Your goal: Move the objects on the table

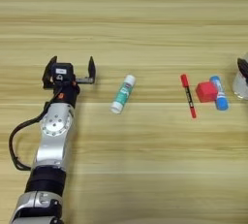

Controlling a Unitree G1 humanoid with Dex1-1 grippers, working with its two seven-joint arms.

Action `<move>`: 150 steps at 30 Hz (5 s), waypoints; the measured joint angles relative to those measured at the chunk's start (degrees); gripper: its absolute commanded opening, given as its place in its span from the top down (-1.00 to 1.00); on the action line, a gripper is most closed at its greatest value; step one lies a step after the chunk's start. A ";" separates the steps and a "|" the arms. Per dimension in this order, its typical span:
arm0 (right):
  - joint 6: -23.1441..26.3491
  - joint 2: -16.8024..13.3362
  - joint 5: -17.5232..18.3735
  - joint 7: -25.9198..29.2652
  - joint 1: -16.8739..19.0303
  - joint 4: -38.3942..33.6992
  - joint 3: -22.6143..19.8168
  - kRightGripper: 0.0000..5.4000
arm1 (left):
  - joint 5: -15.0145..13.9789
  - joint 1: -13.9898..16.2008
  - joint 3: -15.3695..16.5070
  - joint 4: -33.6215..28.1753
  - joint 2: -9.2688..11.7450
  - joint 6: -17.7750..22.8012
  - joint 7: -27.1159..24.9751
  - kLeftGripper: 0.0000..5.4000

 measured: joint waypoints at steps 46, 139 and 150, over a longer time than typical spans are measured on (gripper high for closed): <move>-10.77 0.51 -1.76 -4.01 1.58 -16.45 0.03 -0.99 | 0.03 -0.03 -0.05 0.01 0.00 -0.03 0.00 -1.00; 1.84 2.48 -5.17 5.05 8.43 -6.41 16.88 -0.99 | 0.24 -0.05 -0.16 0.00 -0.03 -0.01 0.04 -1.00; 1.55 2.56 -5.13 5.20 6.88 -4.20 16.18 -0.68 | 0.27 -0.05 -0.19 0.00 -0.05 0.00 0.04 -1.00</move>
